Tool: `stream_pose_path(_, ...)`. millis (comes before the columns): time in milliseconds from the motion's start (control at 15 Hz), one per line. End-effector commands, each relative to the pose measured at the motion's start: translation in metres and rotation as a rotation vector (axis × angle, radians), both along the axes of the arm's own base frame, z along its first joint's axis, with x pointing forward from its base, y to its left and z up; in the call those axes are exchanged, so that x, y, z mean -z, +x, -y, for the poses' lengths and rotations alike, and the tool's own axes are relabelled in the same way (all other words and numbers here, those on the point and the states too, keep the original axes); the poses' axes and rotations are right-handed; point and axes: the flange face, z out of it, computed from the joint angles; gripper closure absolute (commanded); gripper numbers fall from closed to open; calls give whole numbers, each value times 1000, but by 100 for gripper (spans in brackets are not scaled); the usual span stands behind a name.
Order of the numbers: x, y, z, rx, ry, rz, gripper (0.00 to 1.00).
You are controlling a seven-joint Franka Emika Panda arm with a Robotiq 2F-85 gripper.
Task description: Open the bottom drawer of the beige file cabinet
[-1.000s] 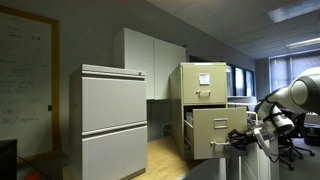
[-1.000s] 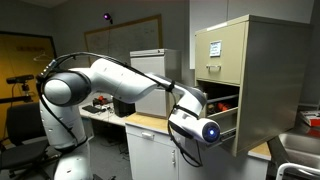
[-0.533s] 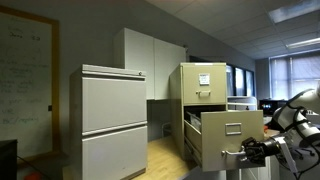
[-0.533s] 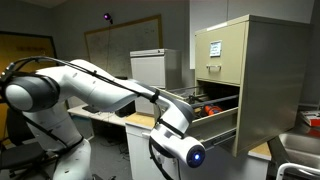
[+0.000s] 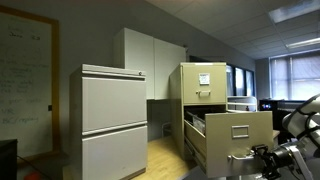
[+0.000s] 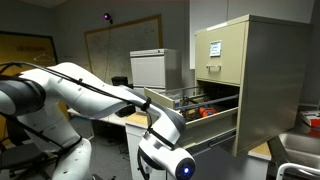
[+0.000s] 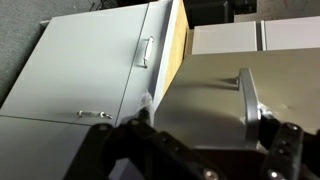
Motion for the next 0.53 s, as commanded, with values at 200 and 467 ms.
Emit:
stream_pose_path(200, -5, -14, 1, -75, -109, -133, 0)
stream_pose_path(467, -41, -25, 7, -43, -232, -154, 0)
